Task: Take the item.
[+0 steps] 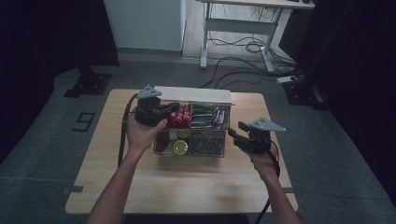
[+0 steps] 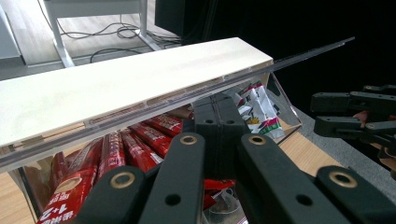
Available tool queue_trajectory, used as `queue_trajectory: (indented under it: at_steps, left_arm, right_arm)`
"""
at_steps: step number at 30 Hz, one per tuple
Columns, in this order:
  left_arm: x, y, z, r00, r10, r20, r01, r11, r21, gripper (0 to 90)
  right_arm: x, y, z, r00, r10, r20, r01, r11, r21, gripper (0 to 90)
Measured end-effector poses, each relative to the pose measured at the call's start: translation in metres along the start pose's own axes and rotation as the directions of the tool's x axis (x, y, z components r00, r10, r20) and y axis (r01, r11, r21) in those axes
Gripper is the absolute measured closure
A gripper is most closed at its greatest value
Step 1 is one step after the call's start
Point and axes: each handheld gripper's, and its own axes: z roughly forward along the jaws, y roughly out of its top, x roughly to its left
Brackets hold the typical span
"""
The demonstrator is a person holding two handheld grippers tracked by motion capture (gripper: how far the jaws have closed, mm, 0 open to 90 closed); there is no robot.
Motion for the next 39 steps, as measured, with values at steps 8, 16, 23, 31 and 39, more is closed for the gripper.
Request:
queue_trajectory:
  at_steps: [8,16,23,31,39]
  left_arm:
    - [0.0,0.0,0.0,1.0,0.001,0.0,-0.001,1.0,0.001,90.0]
    - [0.001,0.0,0.0,1.0,0.001,0.004,-0.001,1.0,0.001,90.0]
    - [0.002,-0.001,-0.001,1.0,-0.003,0.009,0.003,1.0,-0.004,90.0]
    - [0.002,-0.001,-0.001,0.9999,-0.003,0.011,0.003,1.0,-0.005,90.0]
    - [0.002,-0.001,-0.001,0.9999,-0.004,0.012,0.004,1.0,-0.007,90.0]
  right_arm:
    - [0.003,0.006,0.01,1.0,-0.006,-0.005,0.006,1.0,0.008,49.8]
    - [0.004,0.012,0.019,0.9999,-0.016,0.002,0.016,1.0,0.005,50.7]
    - [0.011,0.02,0.026,0.9995,-0.031,-0.001,0.031,1.0,-0.005,51.5]
    - [0.017,0.024,0.035,0.9992,-0.038,-0.011,0.038,0.999,0.0,53.3]
    - [0.017,0.025,0.046,0.9994,-0.026,-0.02,0.027,1.0,0.015,54.7]
